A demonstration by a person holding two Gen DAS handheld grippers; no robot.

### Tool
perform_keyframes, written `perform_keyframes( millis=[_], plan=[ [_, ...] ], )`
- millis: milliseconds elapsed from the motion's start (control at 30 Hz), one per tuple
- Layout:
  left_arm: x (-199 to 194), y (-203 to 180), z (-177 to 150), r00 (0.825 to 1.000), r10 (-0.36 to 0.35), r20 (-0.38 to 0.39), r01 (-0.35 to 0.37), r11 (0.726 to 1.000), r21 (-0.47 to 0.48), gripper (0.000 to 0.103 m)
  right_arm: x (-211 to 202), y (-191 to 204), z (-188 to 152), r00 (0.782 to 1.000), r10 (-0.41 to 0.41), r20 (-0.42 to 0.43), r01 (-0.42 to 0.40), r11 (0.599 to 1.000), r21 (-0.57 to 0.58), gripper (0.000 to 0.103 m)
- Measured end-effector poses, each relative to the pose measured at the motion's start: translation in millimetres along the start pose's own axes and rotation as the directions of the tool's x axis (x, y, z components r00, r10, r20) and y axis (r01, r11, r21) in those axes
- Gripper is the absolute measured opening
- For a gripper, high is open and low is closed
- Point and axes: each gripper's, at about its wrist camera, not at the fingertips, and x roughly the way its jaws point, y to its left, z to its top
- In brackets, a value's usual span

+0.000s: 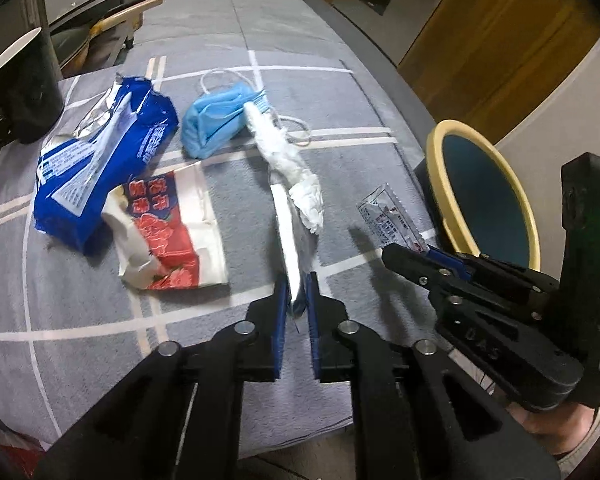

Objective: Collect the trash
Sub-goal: 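Carry foil strip and blister pack over the bin and open both tools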

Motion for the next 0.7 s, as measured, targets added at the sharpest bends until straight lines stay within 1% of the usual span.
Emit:
perform_keyframes(
  millis=[67,200,333,400,500,700],
  plan=[
    [-5.9,-0.2,0.1,1.000,-0.006,0.017,0.006,1.000,0.002,0.007,-6.8,-2.1,1.0,1.000,0.010,0.011,-0.010,1.000,0.014,0.013],
    [-14.6,3.9,0.9,0.999,-0.038,0.039,0.039,0.999,-0.038,0.007,-18.4,-5.1,3.5,0.999,0.018,0.033,-0.019,0.999,0.030,0.013],
    [-30.9,4.7,5.2,0.994,-0.053,0.094,0.059,0.996,-0.062,0.007,-32.4,-10.3,3.4,0.998,0.018,0.058,-0.020,0.999,0.042,0.013],
    [-41.9,1.9,8.6,0.989,-0.065,0.132,0.073,0.996,-0.055,0.007,-38.9,-13.9,2.2,0.997,0.015,0.070,-0.018,0.999,0.051,0.013],
    [-49.9,-5.9,11.6,0.983,-0.088,0.162,0.096,0.994,-0.044,0.007,-52.8,-21.5,-0.7,0.996,-0.002,0.093,-0.004,0.998,0.061,0.013],
    [-47.4,-30.5,16.5,0.977,-0.134,0.167,0.137,0.991,-0.005,0.007,-75.8,-45.6,-8.1,0.992,-0.047,0.121,0.036,0.995,0.096,0.013]
  ],
)
